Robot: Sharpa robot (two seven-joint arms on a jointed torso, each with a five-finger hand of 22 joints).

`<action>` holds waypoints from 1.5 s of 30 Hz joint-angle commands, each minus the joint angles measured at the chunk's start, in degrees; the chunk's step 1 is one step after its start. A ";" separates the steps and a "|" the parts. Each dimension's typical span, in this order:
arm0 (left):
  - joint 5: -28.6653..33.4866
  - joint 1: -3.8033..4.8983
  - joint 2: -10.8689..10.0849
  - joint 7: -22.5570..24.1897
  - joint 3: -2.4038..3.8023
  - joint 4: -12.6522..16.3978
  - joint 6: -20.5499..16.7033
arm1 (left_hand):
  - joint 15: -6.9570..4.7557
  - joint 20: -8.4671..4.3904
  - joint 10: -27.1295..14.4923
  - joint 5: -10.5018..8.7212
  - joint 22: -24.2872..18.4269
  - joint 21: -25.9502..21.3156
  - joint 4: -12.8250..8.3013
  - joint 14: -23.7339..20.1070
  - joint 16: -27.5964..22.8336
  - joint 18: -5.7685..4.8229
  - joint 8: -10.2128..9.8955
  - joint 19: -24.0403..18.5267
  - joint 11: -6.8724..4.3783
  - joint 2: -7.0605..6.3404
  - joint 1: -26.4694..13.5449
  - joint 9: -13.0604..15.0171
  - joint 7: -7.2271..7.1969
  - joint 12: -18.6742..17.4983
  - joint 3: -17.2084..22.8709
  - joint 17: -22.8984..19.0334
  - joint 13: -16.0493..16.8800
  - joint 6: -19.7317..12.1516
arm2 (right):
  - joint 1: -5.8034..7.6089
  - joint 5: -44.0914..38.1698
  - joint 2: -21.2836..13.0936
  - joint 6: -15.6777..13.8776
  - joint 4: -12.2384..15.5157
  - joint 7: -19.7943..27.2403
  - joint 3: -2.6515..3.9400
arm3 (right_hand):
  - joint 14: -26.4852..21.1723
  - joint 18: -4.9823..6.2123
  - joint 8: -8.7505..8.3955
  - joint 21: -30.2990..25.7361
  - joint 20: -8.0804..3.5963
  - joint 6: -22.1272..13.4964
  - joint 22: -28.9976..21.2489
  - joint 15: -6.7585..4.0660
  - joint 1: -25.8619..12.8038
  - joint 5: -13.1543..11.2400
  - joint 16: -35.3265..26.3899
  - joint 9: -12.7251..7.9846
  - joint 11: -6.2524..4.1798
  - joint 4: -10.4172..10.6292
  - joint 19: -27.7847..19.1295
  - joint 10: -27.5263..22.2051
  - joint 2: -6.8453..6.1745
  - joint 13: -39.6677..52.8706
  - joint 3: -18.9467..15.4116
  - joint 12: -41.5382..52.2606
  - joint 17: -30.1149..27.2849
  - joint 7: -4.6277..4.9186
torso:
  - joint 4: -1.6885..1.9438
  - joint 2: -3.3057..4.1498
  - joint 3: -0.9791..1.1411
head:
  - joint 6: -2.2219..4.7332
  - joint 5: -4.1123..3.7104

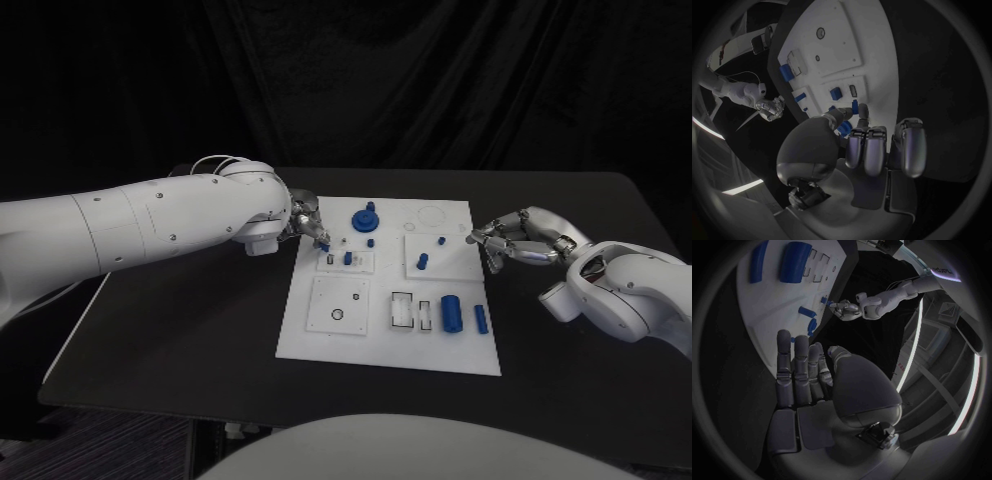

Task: Assemble the parts on the task board

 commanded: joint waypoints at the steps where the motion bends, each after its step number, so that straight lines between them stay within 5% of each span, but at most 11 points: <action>1: 1.38 0.21 -0.38 -0.74 0.02 1.13 0.54 | -0.43 -0.25 5.95 0.17 6.41 -0.23 -1.08 6.16 0.15 0.44 -0.29 0.03 -0.31 0.01 -0.12 -0.07 -0.65 0.21 1.43 15.10 15.09 1.06 | -0.16 -0.17 -0.06 0.57 0.10 -1.04 0.04 | -0.38 1.04 0.32 -0.20 -0.03 -0.11 -0.08 -0.05 0.01 0.30 0.21 0.04 0.06 0.02 0.26 0.04 0.68 -0.10 0.01 0.36 -0.05 -0.10 | -0.06 -0.04 0.06 | 0.00 0.03; 18: 1.46 0.13 -0.08 -1.73 0.00 1.50 1.83 | -0.40 -0.25 5.95 -0.07 6.18 -0.54 -0.83 6.16 0.15 0.52 -0.48 -0.15 -0.26 0.19 -0.55 -0.34 -0.59 0.21 1.84 15.10 15.09 1.04 | -0.17 -0.17 0.12 0.75 -0.02 -1.05 0.04 | -0.41 1.03 0.34 -0.24 -0.02 -0.12 -0.09 -0.04 -0.04 0.26 0.22 0.04 0.08 0.04 0.28 0.00 0.65 -0.14 -0.04 0.37 -0.10 -0.08 | -0.32 0.03 -0.02 | 0.00 0.56; 45: 1.46 -0.62 0.50 -0.97 0.00 0.20 1.00 | -0.39 -0.25 5.95 -0.12 5.97 -0.79 -0.75 6.16 0.15 0.59 -0.57 -0.30 -0.24 0.23 -0.74 -0.48 -0.56 0.21 1.99 15.10 15.09 1.05 | -0.31 -0.17 0.10 1.28 -0.23 -1.10 0.04 | -0.45 1.03 0.37 -0.29 -0.02 -0.13 -0.10 -0.02 -0.08 0.24 0.24 0.04 0.09 0.04 0.29 -0.04 0.64 -0.19 -0.07 0.39 -0.16 -0.07 | -0.19 0.04 -0.04 | 0.00 0.56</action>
